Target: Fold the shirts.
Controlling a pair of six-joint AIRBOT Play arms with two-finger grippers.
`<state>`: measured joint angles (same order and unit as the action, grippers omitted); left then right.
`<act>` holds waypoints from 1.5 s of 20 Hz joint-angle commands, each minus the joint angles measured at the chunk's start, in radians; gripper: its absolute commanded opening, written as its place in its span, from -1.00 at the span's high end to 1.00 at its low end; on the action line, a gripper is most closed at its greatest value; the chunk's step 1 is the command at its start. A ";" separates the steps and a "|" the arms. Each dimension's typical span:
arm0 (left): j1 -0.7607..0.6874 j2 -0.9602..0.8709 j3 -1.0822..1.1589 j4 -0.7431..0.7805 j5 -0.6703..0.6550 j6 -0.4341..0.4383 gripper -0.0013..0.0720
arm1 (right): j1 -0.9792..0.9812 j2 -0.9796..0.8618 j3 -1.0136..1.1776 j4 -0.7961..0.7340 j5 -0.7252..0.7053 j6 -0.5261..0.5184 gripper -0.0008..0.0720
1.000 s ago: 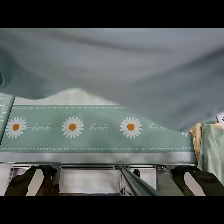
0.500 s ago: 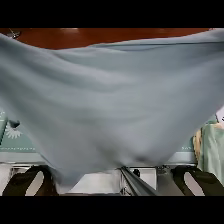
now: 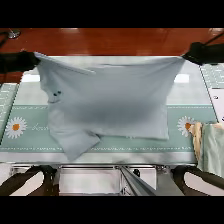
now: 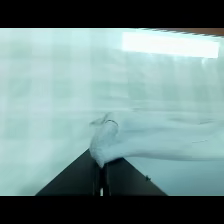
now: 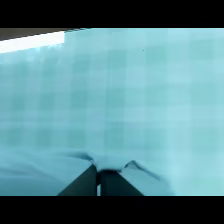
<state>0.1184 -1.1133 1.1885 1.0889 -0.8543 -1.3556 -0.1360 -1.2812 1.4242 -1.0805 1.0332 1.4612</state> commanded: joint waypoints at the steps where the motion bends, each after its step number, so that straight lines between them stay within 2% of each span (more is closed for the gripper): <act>1: -0.001 -0.171 -0.015 -0.197 0.122 -0.003 0.87 | 0.001 -0.249 0.065 0.135 -0.148 0.019 0.92; 2: -0.001 -0.206 -0.015 -0.249 0.132 -0.003 0.86 | -0.002 -0.304 0.108 0.137 -0.147 0.075 0.92; 3: -0.001 -0.233 -0.015 -0.284 0.139 -0.003 0.71 | -0.010 -0.354 0.154 0.154 -0.134 0.111 0.61; 4: 0.000 -0.254 -0.014 -0.301 0.138 -0.003 -0.02 | -0.022 -0.396 0.201 0.203 -0.105 0.113 -0.37; 5: 0.003 -0.263 -0.014 -0.299 0.127 -0.003 -0.92 | -0.039 -0.425 0.248 0.257 -0.057 0.092 -0.75; 6: 0.021 -0.262 -0.011 -0.295 0.082 0.002 -0.95 | -0.066 -0.442 0.295 0.306 0.019 0.041 -0.75; 9: 0.157 -0.261 0.061 -0.178 -0.262 0.008 -0.95 | -0.196 -0.416 0.373 0.249 0.333 -0.058 -0.75; 11: 0.266 -0.257 0.056 -0.082 -0.487 0.008 -0.95 | -0.283 -0.385 0.367 0.054 0.596 -0.091 -0.73; 12: 0.309 -0.253 0.029 -0.044 -0.555 0.025 -0.95 | -0.315 -0.359 0.320 -0.080 0.674 -0.051 -0.73; 13: 0.355 -0.242 -0.029 -0.019 -0.594 0.023 -0.95 | -0.354 -0.312 0.228 -0.172 0.678 0.046 -0.73; 14: 0.393 -0.222 -0.109 -0.027 -0.596 0.023 -0.94 | -0.385 -0.254 0.119 -0.166 0.617 0.082 -0.73; 16: 0.453 -0.171 -0.311 -0.050 -0.560 0.027 -0.94 | -0.410 -0.102 -0.145 -0.059 0.434 -0.005 -0.73; 17: 0.479 -0.155 -0.396 -0.074 -0.558 0.056 -0.94 | -0.411 -0.022 -0.277 0.009 0.352 -0.042 -0.73; 19: 0.511 -0.153 -0.509 -0.079 -0.555 0.081 -0.94 | -0.402 0.105 -0.493 0.121 0.246 -0.106 -0.73; 22: 0.504 -0.152 -0.613 -0.146 -0.468 0.092 -0.94 | -0.402 0.224 -0.730 0.233 0.223 -0.184 -0.73; 25: 0.486 -0.153 -0.662 -0.332 -0.347 0.190 -0.94 | -0.402 0.291 -0.861 0.237 0.223 -0.211 -0.73; 28: 0.405 -0.161 -0.674 -0.365 -0.291 0.196 -0.94 | -0.402 0.313 -0.909 0.236 0.216 -0.210 -0.73; 29: 0.372 -0.164 -0.671 -0.365 -0.287 0.204 -0.90 | -0.402 0.313 -0.909 0.234 0.217 -0.205 -0.73; 30: 0.346 -0.165 -0.666 -0.365 -0.291 0.235 -0.20 | -0.402 0.313 -0.909 0.232 0.218 -0.192 -0.73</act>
<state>0.5289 -1.2732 0.5343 0.7628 -1.1957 -1.1748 -0.5381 -0.9905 0.5598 -0.8585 1.2583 1.2675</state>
